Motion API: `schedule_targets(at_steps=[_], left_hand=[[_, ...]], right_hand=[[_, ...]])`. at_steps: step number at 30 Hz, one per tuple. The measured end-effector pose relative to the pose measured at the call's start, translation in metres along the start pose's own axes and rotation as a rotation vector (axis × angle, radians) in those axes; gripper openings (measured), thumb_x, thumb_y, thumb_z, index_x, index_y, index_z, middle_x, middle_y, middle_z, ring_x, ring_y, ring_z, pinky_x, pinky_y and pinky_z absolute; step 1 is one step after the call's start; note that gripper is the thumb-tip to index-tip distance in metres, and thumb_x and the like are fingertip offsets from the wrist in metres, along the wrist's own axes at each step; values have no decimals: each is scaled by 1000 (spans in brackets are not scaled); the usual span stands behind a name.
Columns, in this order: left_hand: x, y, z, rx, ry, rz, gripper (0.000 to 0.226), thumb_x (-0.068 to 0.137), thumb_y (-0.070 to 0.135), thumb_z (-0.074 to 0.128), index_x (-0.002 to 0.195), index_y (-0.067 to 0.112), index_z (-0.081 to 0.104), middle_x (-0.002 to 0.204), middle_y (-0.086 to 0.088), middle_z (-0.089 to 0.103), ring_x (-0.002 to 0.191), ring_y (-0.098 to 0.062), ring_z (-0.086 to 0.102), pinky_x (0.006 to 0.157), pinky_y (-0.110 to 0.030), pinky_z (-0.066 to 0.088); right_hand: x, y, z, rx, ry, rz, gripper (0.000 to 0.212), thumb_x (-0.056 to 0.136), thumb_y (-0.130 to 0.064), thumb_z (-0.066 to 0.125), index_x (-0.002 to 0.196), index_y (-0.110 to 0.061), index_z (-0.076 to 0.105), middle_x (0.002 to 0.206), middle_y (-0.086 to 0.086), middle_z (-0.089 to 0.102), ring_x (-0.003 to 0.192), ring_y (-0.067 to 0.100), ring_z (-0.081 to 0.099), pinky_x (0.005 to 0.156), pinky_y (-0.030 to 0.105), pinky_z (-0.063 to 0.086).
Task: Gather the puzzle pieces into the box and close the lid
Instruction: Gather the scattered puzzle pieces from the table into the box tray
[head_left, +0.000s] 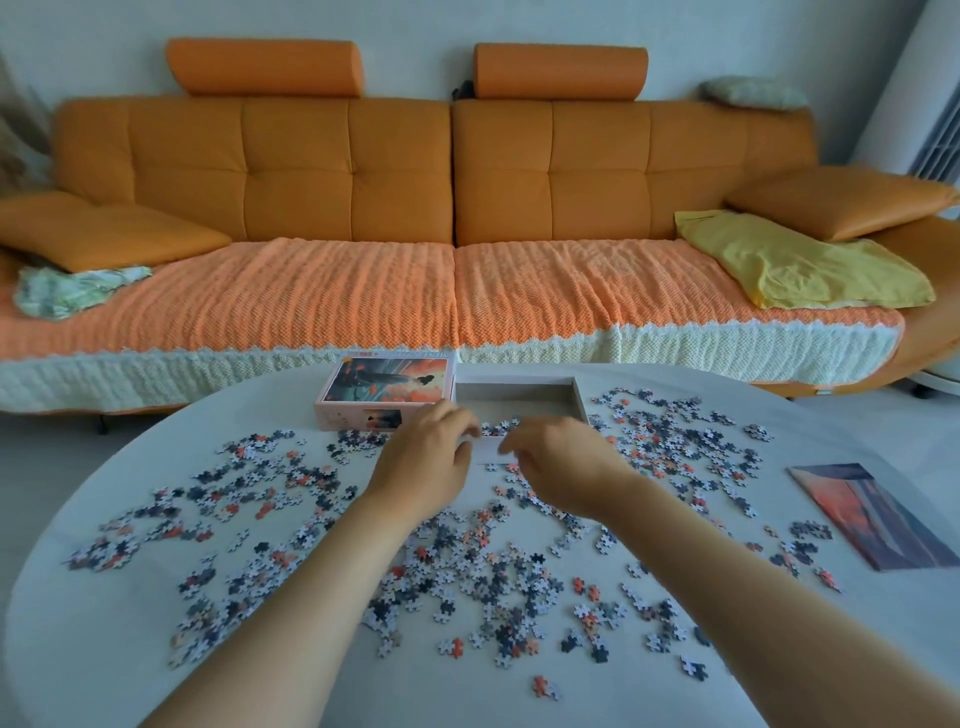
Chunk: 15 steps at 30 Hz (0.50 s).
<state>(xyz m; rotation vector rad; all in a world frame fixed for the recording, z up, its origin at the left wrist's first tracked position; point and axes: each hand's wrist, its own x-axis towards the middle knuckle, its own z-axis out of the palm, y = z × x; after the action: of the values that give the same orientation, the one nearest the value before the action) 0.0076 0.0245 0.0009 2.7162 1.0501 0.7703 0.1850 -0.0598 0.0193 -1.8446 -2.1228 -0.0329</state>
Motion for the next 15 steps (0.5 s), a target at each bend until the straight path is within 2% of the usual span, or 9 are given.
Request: schedule_targets(at_steps=[2,3,6,8,10,13,15], left_hand=[[-11,-3,-2,55,-53,-105,13,93,20,55,105,21,58,107,8,53,101,-15,54,76,-25,44],[-17,-5,-2,96,-126,-176,18,93,26,54,110,20,56,112,5,51,106,-17,51,80,-27,45],[-33,-12,0,191,-436,-304,56,93,50,46,140,20,37,147,-5,32,134,-27,30,105,-42,38],[-40,-10,-2,117,-521,-290,68,95,52,44,152,23,21,158,0,16,143,-26,15,114,-45,24],[-43,-7,-5,4,-494,-242,65,95,46,50,151,21,28,156,3,22,143,-19,18,115,-41,25],[-44,-6,-9,-111,-457,-178,51,93,41,59,140,23,48,142,11,40,134,-11,33,110,-34,32],[-44,-7,-13,-138,-456,-172,54,91,43,61,141,26,47,142,11,40,134,-11,34,111,-34,31]], right_hand=[[-5,-9,8,8,-185,37,34,96,-18,45,122,-26,64,128,-7,59,106,17,61,87,35,53],[-8,-11,12,11,-243,57,36,96,-18,45,128,-27,60,135,-8,54,113,17,56,93,37,50],[-14,-15,22,-32,-323,59,45,95,-13,42,138,-25,49,147,-6,42,127,22,43,101,44,44],[-17,-18,25,-49,-356,35,48,94,-9,43,140,-23,46,149,-4,38,130,24,38,104,44,41],[-18,-20,24,10,-357,34,48,94,-7,42,138,-24,51,145,-5,43,128,20,39,107,40,39],[-20,-20,17,172,-313,108,38,95,-10,46,126,-24,63,134,-7,55,115,14,55,102,32,44],[-23,-16,12,212,-269,155,34,96,-16,50,126,-25,63,134,-7,55,113,14,58,102,34,45]])
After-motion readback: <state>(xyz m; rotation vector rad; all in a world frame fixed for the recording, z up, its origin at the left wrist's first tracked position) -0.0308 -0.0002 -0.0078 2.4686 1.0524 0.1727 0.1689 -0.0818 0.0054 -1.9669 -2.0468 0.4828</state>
